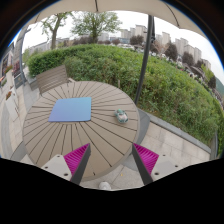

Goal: Arrange mouse

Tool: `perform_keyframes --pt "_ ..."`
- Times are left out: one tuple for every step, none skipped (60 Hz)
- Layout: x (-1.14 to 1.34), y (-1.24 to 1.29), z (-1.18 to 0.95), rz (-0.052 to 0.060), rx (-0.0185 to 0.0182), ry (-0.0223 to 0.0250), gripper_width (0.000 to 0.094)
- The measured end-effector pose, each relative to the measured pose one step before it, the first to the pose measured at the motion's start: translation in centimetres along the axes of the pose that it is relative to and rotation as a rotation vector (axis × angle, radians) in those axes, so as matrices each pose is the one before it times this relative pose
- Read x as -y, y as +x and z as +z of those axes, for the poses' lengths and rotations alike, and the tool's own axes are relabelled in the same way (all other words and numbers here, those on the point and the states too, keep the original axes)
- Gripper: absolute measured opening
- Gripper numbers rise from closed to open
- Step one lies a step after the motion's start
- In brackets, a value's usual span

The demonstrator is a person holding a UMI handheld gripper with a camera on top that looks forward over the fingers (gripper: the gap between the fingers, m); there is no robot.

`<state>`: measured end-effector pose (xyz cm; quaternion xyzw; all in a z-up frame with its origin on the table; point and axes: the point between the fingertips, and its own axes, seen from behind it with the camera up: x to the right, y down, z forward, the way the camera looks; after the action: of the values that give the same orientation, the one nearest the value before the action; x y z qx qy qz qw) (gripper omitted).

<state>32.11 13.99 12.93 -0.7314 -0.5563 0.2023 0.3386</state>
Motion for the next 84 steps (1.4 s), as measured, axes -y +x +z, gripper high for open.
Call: perform_keyframes --pt "0.344 0.075 0.619 -0.0023 0.00062 0.00795 0.0857" --pt "0.183 0.361 0.452 -0.0026 0.00265 0.00828 0.0856" --pt "0.199 0.29 0.456 -0.0032 0.00276 0.00966 0.0856" --pt "0.142 0.281 0.448 -0.0025 0.00286 0.00819 0.0855" --pt "0.109 0.285 0.498 -0.0013 0.00261 0.00573 0.0856" --pt "0.068 0.31 0.505 -0.0003 0.00218 0.00378 0.0857" --pt "0.051 0.296 0.565 0.0009 0.00225 0.00182 0.0856" --pt "0.181 0.139 0.475 0.0018 0.00121 0.00004 0.0856" --pt "0.101 0.301 0.618 0.0022 0.00344 -0.00101 0.0856" --pt "0.06 0.252 0.58 0.0032 0.00273 -0.0004 0.0857" --pt "0.109 0.269 0.562 0.0033 0.00296 0.00025 0.0856" --pt "0.124 0.251 0.613 0.0024 0.00331 0.00135 0.0855" --pt "0.139 0.239 0.601 0.0015 0.00329 0.0014 0.0856" --pt "-0.041 0.205 0.509 0.0006 0.00148 0.00254 0.0857" --pt "0.218 0.204 0.61 0.0005 0.00283 0.0021 0.0856" --pt "0.142 0.216 0.625 0.0 0.00313 0.00167 0.0855" --pt "0.068 0.205 0.64 -0.001 0.00413 -0.00036 0.0856" --pt "0.086 0.193 0.619 -0.001 0.00401 -0.0012 0.0855" --pt "0.073 0.239 0.63 -0.0009 0.00316 -0.00111 0.0855" --pt "-0.019 0.196 0.527 0.0011 0.00172 0.00027 0.0857" --pt "0.031 0.238 0.665 0.0007 0.0021 -0.0006 0.0857" --pt "0.051 0.184 0.632 0.0009 0.00269 -0.00062 0.0856" --pt "0.055 0.149 0.642 0.0012 0.00343 -0.00136 0.0856" --pt "0.047 0.126 0.621 0.0011 0.00432 -0.00209 0.0855" --pt "0.077 0.118 0.577 0.0016 0.00439 -0.00166 0.0855" --pt "0.047 0.119 0.587 0.001 0.00447 -0.00159 0.0857" --pt "0.069 0.093 0.56 0.001 0.00483 -0.00121 0.0855" --pt "0.079 0.069 0.555 0.0004 0.00469 -0.00121 0.0856" --pt "0.081 0.109 0.551 0.0 0.004 -0.00101 0.0855" --pt "0.057 0.113 0.532 -0.0009 0.0024 -0.00192 0.0855" --pt "0.021 0.039 0.544 -0.0001 0.00192 -0.00289 0.0855" --pt "0.004 0.073 0.537 -0.0016 0.00201 -0.0031 0.0856" --pt "-0.01 0.035 0.552 -0.0009 0.00252 -0.00257 0.0855" --pt "0.02 0.034 0.51 -0.0002 0.00167 -0.0023 0.0855" --pt "0.048 0.048 0.494 0.0007 0.00116 -0.00198 0.0856" --pt "0.035 0.054 0.485 0.0015 0.00077 -0.00245 0.0856" --pt "0.028 0.084 0.405 0.0017 0.00205 -0.00348 0.0855" --pt "0.028 0.018 0.455 0.0016 0.00166 -0.00331 0.0856" --pt "-0.011 -0.006 0.458 0.0021 0.00197 -0.00396 0.0856" --pt "-0.017 -0.051 0.394 0.0019 0.00227 -0.00417 0.0857" --pt "-0.042 -0.001 0.445 0.0019 0.00163 -0.00447 0.0857" --pt "0.0 0.003 0.437 0.0023 0.00078 -0.00303 0.0857" --pt "0.058 0.011 0.353 0.0022 0.00109 -0.00206 0.0857" --pt "0.092 -0.008 0.353 0.0011 0.00158 -0.00137 0.0857" --pt "0.145 0.024 0.371 0.0007 0.00199 -0.002 0.0857" --pt "0.106 -0.009 0.315 0.0001 0.00094 -0.00057 0.0858" --pt "0.062 0.09 0.253 0.0005 -0.0006 -0.00063 0.0858" --pt "0.085 0.043 0.284 0.0006 -0.00058 -0.00048 0.0858" --pt "0.12 -0.004 0.28 -0.0003 0.00067 -0.00072 0.0858" --pt "0.115 -0.078 0.302 -0.0007 0.00273 0.00006 0.0858" --pt "0.112 -0.076 0.31 -0.001 0.00419 0.00032 0.0859" --pt "0.171 -0.028 0.304 -0.0007 0.00433 -0.0008 0.0857" --pt "0.09 -0.062 0.286 -0.0005 0.00345 -0.00129 0.0857" --pt "0.086 -0.006 0.273 -0.0002 0.00181 -0.00161 0.0858" --pt "0.113 0.017 0.25 0.0006 -0.00008 -0.00089 0.0856" --pt "0.164 0.018 0.241 -0.0001 0.0004 -0.00116 0.0856" --pt "0.15 -0.024 0.195 -0.0002 0.00066 -0.00061 0.0859" --pt "0.137 -0.036 0.177 -0.001 0.00133 -0.0006 0.0859" --pt "0.162 -0.044 0.178 -0.0015 0.0018 -0.00048 0.0859" --pt "0.101 0.049 0.221 -0.002 0.00166 0.00009 0.0858" --pt "0.109 -0.027 0.126 -0.0023 0.00028 -0.00071 0.0859" --pt "0.118 -0.008 0.13 -0.0027 -0.00034 -0.00048 0.0859" --pt "0.113 0.027 0.119 -0.0029 -0.00038 0.00003 0.0859" --pt "0.1 -0.001 0.122 -0.0029 0.00008 0.00029 0.0859" --pt "0.152 -0.025 0.175 -0.0021 0.00195 0.00004 0.0859" --pt "0.033 -0.044 0.11 -0.002 0.00179 -0.00025 0.0859" --pt "0.002 -0.034 0.102 -0.002 0.00148 -0.00095 0.0859" --pt "0.011 -0.035 0.093 -0.0022 0.0011 -0.00153 0.0858" --pt "0.137 0.041 0.014 -0.0047 -0.0019 0.00143 0.0856" --pt "0.064 0.035 0.088 -0.006 -0.00114 0.00087 0.0857" --pt "-0.018 0.011 0.071 -0.0059 -0.00044 -0.00157 0.086" --pt "0.053 0.0 0.077 -0.0079 -0.00005 0.00074 0.0859" --pt "0.025 -0.13 0.022 -0.0083 0.0027 -0.00243 0.0851" --pt "0.01 -0.018 0.048 -0.0102 0.00163 -0.00166 0.0794" --pt "0.045 -0.127 0.022 -0.011 0.00695 0.00057 0.0645" --pt "-0.041 -0.072 -0.017 -0.004 0.00402 -0.00139 0.041" --pt "0.42 0.256 -0.121 0.0068 -0.00874 0.0198 0.0415" --pt "0.108 0.253 -0.008 0.007 -0.01155 0.00444 0.0413" --pt "0.151 0.409 0.009 0.0072 -0.01363 0.00048 0.0397" --pt "0.122 0.396 0.009 -0.0075 -0.00835 -0.01064 0.0395" --pt "-0.194 -0.012 -0.201 -0.0041 -0.0049 -0.01023 0.0388" --pt "-0.063 -0.11 -0.007 -0.0031 0.00059 -0.01241 0.0388" --pt "0.143 -0.068 -0.045 0.008 0.00316 -0.00352 0.0388" --pt "0.132 0.036 0.068 0.0148 0.00244 -0.00026 0.0387"
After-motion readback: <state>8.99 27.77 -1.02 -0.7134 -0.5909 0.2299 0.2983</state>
